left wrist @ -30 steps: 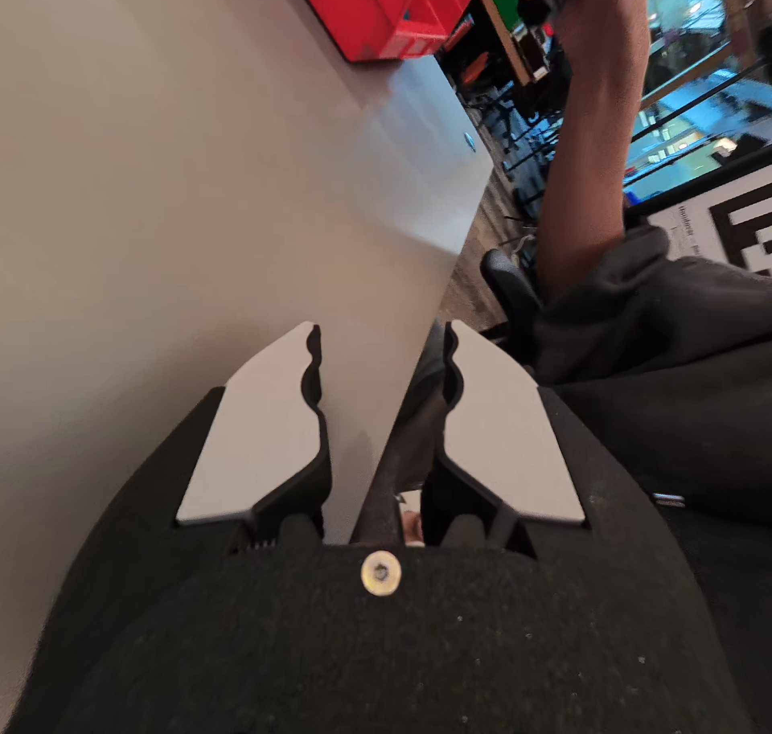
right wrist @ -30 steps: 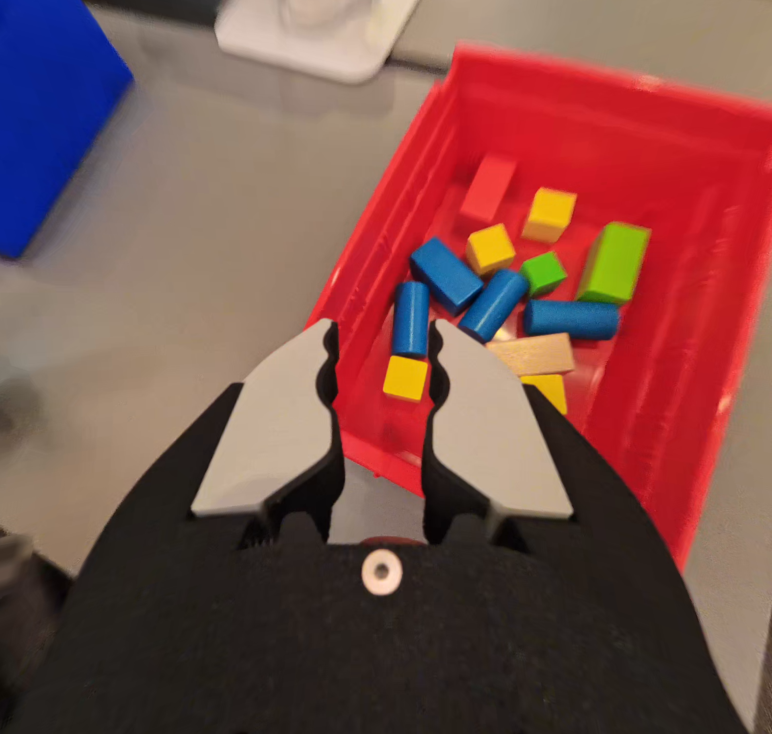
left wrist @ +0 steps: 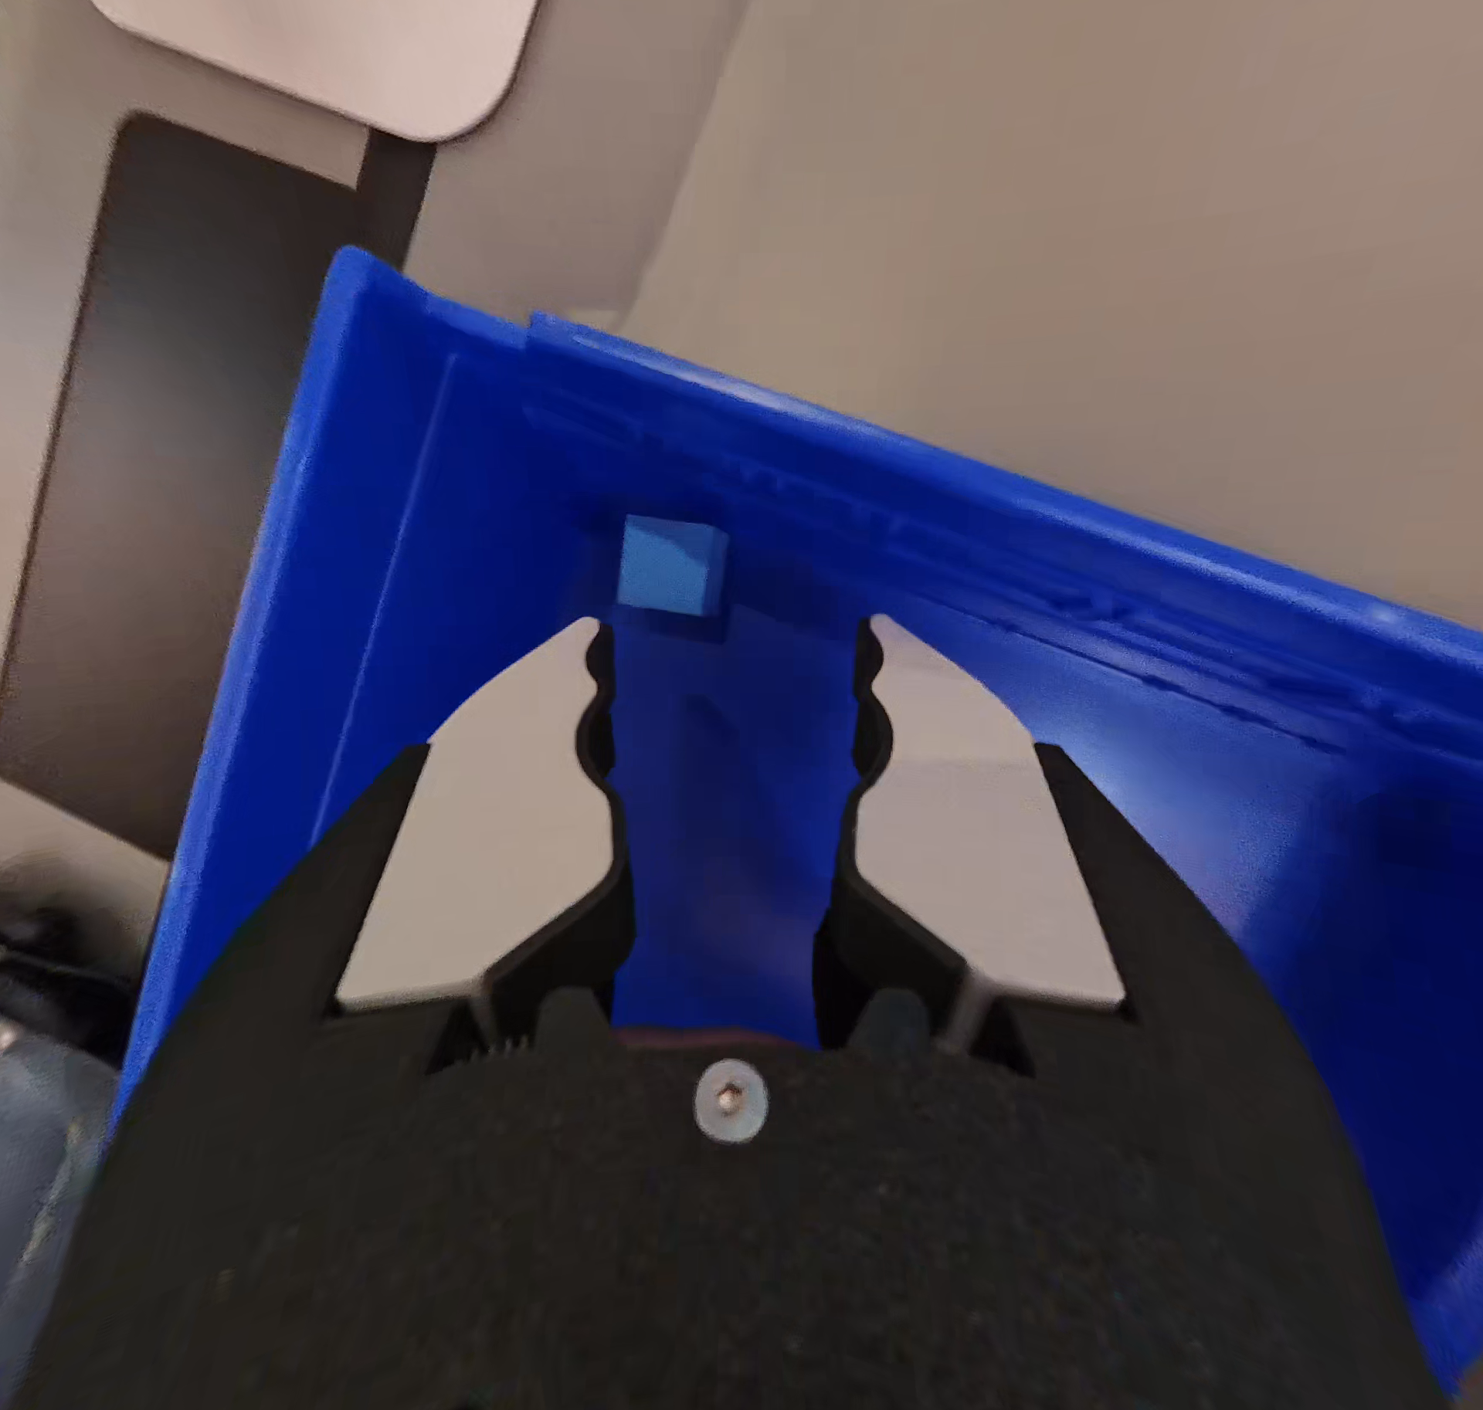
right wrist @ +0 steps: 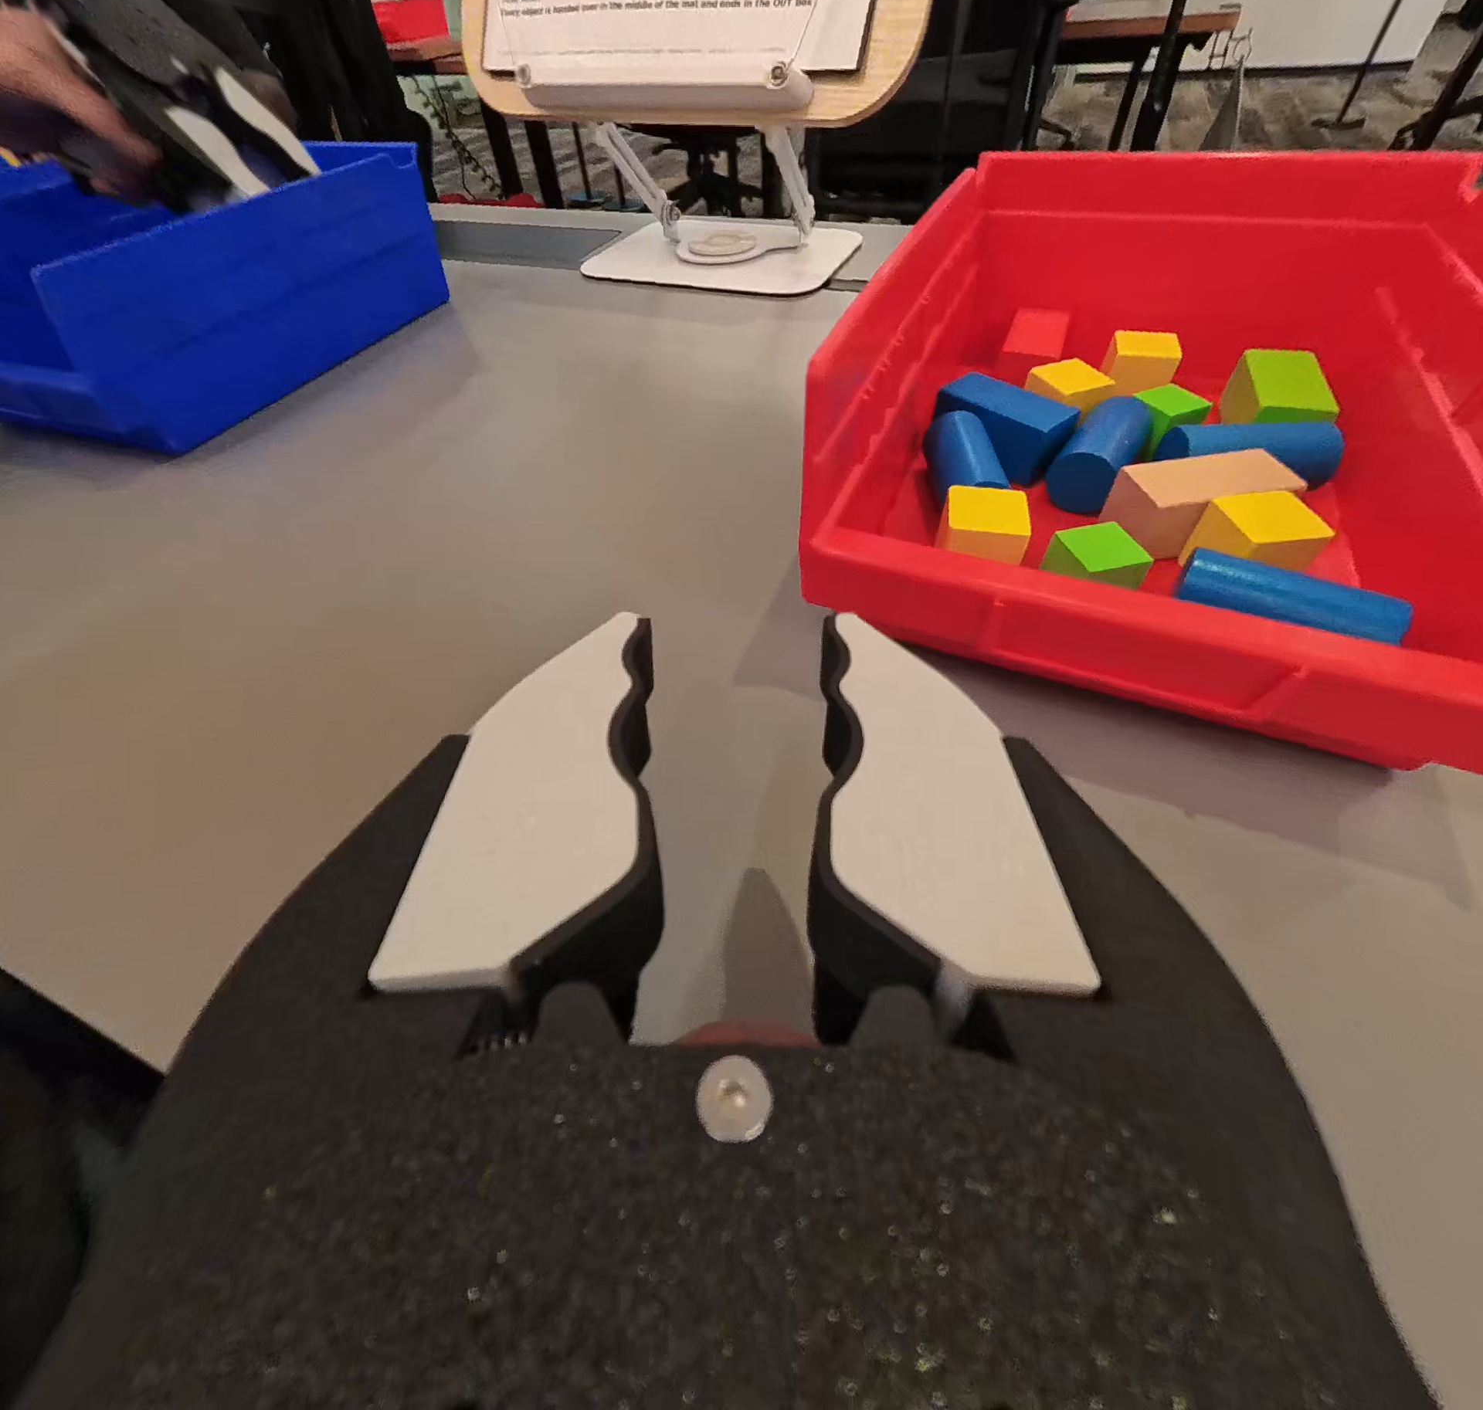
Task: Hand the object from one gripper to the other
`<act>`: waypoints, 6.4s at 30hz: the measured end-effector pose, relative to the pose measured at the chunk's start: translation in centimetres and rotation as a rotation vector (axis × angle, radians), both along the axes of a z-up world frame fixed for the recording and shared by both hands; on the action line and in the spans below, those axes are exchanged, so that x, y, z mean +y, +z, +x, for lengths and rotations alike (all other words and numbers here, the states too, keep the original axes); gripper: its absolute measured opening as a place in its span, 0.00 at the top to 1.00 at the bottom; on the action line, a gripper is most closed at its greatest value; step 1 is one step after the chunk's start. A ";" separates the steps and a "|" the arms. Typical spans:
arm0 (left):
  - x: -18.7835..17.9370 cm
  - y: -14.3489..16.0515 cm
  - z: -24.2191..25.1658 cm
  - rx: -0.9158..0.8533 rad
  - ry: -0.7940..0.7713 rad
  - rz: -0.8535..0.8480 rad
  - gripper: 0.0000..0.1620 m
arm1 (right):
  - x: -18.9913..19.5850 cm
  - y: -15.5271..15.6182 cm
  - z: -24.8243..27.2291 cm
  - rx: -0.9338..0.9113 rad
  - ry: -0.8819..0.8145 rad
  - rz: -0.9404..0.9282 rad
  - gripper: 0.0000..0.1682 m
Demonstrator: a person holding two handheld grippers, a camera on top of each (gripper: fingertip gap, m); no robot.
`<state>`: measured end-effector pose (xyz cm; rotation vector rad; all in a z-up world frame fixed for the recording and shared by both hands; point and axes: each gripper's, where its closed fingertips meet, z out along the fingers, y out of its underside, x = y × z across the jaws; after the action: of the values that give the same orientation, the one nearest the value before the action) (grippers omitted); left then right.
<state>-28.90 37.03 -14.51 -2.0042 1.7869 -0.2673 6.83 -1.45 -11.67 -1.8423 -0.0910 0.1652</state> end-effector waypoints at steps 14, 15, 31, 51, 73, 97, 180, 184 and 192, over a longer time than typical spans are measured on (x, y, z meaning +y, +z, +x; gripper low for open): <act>2.0 -3.2 0.7 0.145 -0.065 0.038 0.83 | 0.5 0.0 0.6 0.077 0.017 -0.008 0.77; 1.5 -2.4 0.5 0.119 -0.064 0.036 0.82 | 0.5 0.1 0.6 0.077 0.019 -0.003 0.77; -26.0 19.1 7.5 -0.950 -0.491 0.455 0.83 | 5.7 9.5 -13.3 0.532 0.709 -0.011 0.72; -32.7 17.1 13.9 -0.959 -0.484 0.384 0.82 | 5.4 14.7 -23.8 1.075 1.293 -0.230 0.84; -36.2 8.9 10.4 -1.107 0.032 -0.344 0.79 | 13.2 -3.5 10.8 -0.016 0.022 -0.815 0.83; -29.8 8.6 2.2 -0.974 0.482 0.201 0.63 | 8.2 12.4 11.7 -0.163 -0.173 -0.135 0.67; -27.6 1.3 38.0 -0.697 0.625 0.077 0.62 | 3.7 -0.8 18.9 0.092 -0.559 -0.036 0.65; -26.5 0.0 39.7 -0.640 0.596 -0.041 0.78 | 4.1 -1.1 18.7 0.059 -0.596 -0.051 0.68; -26.7 0.0 37.2 -0.558 0.605 0.012 0.90 | 4.2 -1.6 18.3 0.040 -0.637 -0.096 0.83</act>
<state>8.34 10.29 -14.56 -2.0822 0.8058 -0.5450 25.09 2.72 -13.26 -1.8737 0.5352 -0.2432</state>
